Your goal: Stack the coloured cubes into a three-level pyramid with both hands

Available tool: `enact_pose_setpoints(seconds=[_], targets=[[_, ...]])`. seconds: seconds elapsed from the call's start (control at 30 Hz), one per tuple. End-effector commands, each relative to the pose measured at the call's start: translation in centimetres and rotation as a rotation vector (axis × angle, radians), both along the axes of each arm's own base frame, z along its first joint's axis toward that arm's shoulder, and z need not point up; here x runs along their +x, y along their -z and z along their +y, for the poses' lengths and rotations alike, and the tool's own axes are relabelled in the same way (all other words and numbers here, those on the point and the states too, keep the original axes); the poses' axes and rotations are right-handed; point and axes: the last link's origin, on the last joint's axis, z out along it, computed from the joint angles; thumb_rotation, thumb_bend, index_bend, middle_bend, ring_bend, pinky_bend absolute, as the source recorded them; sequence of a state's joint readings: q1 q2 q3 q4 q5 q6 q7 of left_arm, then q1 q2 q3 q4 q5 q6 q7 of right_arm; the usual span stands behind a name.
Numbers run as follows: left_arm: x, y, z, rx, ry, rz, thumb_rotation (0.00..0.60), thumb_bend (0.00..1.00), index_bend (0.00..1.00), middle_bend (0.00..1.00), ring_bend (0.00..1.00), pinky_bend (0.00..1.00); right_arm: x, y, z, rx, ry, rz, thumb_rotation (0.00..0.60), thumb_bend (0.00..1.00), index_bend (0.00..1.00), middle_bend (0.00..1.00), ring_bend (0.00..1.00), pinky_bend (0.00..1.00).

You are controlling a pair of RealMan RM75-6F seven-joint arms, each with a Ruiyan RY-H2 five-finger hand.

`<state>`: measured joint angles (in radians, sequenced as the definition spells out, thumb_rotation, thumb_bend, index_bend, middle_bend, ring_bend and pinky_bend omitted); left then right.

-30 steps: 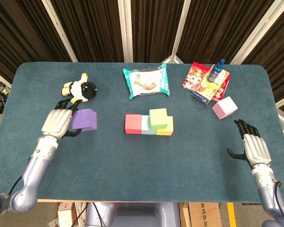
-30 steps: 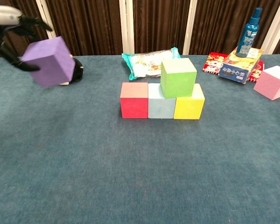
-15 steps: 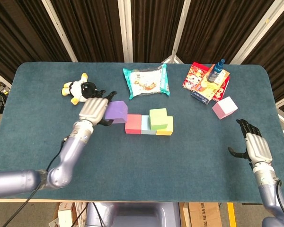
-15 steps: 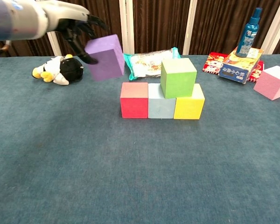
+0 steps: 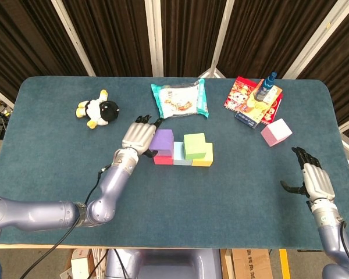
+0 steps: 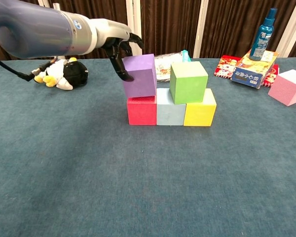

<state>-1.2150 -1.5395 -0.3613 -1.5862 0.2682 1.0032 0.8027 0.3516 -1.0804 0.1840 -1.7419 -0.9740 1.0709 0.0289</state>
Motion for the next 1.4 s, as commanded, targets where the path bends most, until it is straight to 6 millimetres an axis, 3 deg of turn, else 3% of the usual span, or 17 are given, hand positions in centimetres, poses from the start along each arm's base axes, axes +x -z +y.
enact_pose_setpoints(seconds=[0.03,1.4], targets=[[0.5,0.5,0.0,-0.002,0.005,0.005,0.600,0.41,0.09,0.37,0.05,0.08,-0.1,0.0,0.0,-0.001,0.003,-0.004,0.600,0.31,0.00,0.00,0.00,0.00],[2.7,1.8,-0.4,-0.008,0.012,0.034,0.600,0.41,0.09,0.38,0.05,0.08,0.1,0.2,0.0,0.015,0.014,-0.040,0.600,0.31,0.00,0.00,0.00,0.00]])
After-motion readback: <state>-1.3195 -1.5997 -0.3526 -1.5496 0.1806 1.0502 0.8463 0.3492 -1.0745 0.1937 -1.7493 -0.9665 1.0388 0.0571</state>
